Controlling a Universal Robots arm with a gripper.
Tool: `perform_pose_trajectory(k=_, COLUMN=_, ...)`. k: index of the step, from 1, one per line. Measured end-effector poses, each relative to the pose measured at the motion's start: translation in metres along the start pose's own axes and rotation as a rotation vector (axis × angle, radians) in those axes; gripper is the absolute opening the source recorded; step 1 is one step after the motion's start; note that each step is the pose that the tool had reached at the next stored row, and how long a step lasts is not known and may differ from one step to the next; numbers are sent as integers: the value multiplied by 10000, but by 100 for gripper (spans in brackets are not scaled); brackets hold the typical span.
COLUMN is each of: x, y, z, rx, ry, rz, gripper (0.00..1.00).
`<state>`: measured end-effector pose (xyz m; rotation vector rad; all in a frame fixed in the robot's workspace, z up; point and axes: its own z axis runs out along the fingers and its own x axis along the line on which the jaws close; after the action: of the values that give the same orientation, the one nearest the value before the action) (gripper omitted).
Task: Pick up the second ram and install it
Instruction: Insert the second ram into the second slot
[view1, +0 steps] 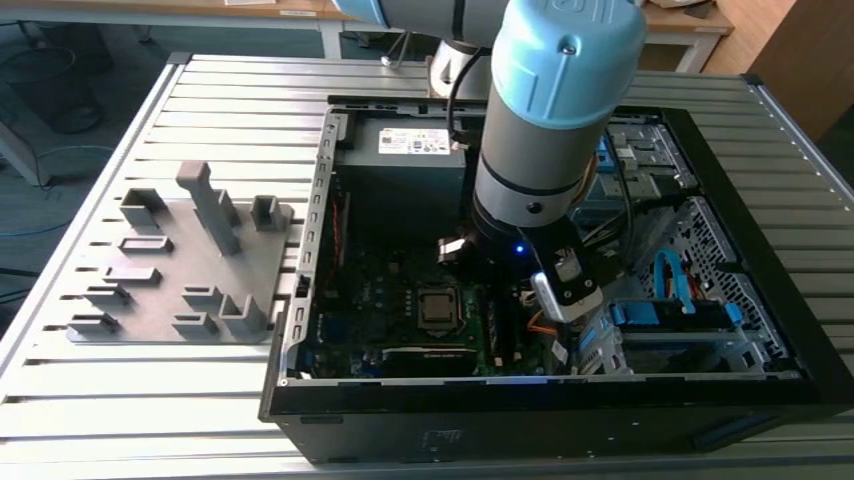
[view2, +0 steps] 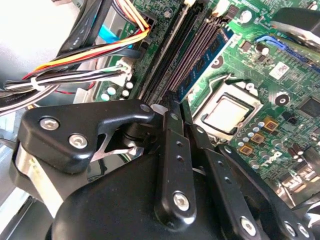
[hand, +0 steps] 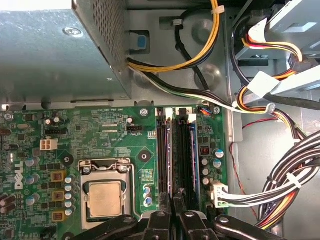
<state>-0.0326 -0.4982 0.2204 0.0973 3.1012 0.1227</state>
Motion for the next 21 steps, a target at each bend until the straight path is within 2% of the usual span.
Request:
perform_pose_trajectory(k=7, x=1, y=57, z=13, rx=11, ry=5, rz=0, gripper=14)
perform_pose_trajectory(k=17, x=-12, y=64, z=17, rx=5, ry=4, rz=-11, gripper=14)
perform_pose_trajectory(k=21, x=-29, y=64, z=18, rx=0, ry=25, rz=-253, gripper=14)
